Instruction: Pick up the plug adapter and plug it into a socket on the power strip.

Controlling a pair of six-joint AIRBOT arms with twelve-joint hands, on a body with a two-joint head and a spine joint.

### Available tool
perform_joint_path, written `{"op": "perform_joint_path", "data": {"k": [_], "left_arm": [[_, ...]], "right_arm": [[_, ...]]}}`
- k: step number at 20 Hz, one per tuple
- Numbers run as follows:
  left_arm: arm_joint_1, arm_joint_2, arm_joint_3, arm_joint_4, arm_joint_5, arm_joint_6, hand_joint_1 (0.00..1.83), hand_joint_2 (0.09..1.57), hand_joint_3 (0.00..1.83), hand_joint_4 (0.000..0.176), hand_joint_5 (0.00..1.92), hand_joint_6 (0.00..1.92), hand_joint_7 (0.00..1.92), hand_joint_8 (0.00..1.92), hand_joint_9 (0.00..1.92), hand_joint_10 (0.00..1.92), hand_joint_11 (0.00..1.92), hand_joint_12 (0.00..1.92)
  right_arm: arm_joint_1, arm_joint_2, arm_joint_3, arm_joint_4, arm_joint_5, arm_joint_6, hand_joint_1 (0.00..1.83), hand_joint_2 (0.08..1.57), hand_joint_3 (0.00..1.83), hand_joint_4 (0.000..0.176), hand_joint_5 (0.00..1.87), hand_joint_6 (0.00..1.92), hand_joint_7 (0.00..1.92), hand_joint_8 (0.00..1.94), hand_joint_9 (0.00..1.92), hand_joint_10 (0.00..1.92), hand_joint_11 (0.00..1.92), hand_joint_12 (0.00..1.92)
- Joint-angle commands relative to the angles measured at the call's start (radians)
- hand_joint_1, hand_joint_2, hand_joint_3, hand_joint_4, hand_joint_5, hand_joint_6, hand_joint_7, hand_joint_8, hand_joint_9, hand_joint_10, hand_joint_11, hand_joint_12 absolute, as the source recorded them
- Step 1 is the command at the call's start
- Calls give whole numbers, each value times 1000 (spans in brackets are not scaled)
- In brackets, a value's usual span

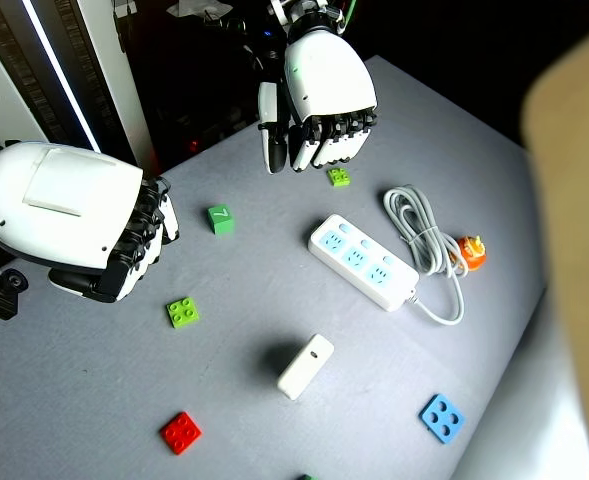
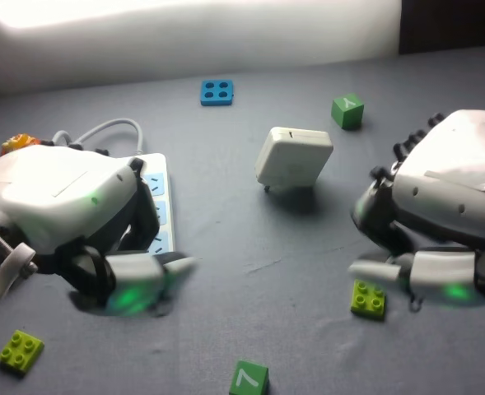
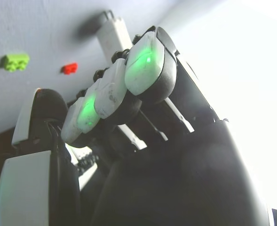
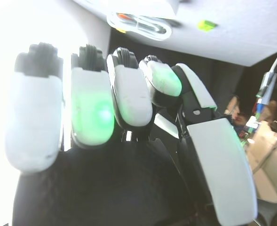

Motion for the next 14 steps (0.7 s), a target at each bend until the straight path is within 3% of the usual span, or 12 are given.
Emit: {"op": "perform_joint_path", "data": {"k": [1, 6, 8, 11, 14], "left_arm": [[-8, 3, -2, 55, -70, 7, 0, 1245, 29, 0, 34, 2, 10, 0, 0, 0, 0, 9], [1, 6, -8, -18, -76, 78, 0, 1234, 13, 0, 0, 0, 0, 0, 0, 0, 0, 0], [17, 9, -12, -33, -94, 78, 0, 1240, 15, 0, 0, 0, 0, 0, 0, 0, 0, 0], [34, 13, -13, -40, -103, 65, 0, 1229, 7, 0, 0, 0, 0, 0, 0, 0, 24, 12], [53, 12, -13, -55, -113, 55, 0, 1234, 7, 0, 0, 0, 0, 0, 0, 0, 7, 3]], "right_arm": [[11, 3, -4, -10, 102, -9, 2, 1263, 9, 0, 143, 1, 125, 1, 82, 12, 0, 146], [20, 3, -4, 26, 93, -9, 8, 1252, 0, 0, 124, 1, 107, 0, 64, 0, 0, 190], [29, 5, -3, 49, 92, -11, 40, 1227, 0, 0, 148, 5, 125, 3, 85, 7, 0, 252], [43, 5, 12, 149, 86, -56, 97, 1182, 0, 0, 114, 0, 93, 1, 71, 1, 0, 179], [82, -14, 74, 219, 59, -75, 330, 1101, 0, 0, 87, 0, 73, 0, 52, 0, 0, 167]]}}
